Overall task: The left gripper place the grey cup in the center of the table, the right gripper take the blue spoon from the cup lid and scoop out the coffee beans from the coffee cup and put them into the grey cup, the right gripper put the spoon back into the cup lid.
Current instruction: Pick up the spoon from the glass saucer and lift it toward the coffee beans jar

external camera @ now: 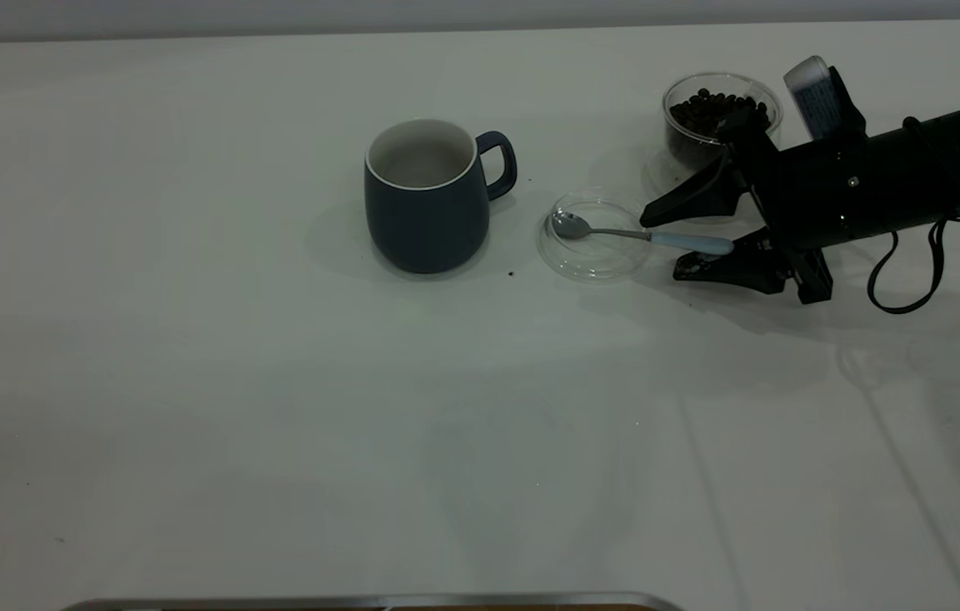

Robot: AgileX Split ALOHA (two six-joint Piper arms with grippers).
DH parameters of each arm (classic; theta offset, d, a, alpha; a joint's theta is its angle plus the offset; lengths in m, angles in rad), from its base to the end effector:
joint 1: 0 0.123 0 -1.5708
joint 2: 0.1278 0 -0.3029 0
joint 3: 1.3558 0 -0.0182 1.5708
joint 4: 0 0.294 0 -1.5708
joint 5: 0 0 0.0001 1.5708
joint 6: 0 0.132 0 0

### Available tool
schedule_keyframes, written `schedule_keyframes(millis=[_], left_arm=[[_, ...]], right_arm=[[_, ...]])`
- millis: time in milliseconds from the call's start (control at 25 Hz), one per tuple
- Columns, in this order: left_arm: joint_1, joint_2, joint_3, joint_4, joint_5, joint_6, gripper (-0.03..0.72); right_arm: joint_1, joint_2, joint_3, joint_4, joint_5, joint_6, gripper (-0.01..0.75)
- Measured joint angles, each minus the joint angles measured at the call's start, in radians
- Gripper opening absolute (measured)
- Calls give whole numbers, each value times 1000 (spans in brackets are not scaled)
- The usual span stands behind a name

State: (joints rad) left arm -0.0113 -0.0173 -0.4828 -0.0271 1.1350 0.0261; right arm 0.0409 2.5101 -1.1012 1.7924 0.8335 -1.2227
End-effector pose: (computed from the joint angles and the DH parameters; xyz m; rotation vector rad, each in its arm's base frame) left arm 0.0462 -0.0038 0.2657 0.0421 2.1178 -0.0240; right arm 0.3939 0.1116 -0.0919 0.5607 2.6341 1.3033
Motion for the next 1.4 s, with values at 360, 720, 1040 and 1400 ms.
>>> schedule_keyframes(millis=[360,720,1040,1400], left_arm=[[0,0,0,0,0,-3,592],[0,0,0,0,0,-3,592],[0,0,0,0,0,-2,592],[0,0,0,0,0,-1,592]], right_arm=[[0,0,0,0,-20,0,405],[-8,0,-32,0,-32,0,396],[-34,0,-36,0,-33,0,372],[-37,0,-36,0,-23,0,210]])
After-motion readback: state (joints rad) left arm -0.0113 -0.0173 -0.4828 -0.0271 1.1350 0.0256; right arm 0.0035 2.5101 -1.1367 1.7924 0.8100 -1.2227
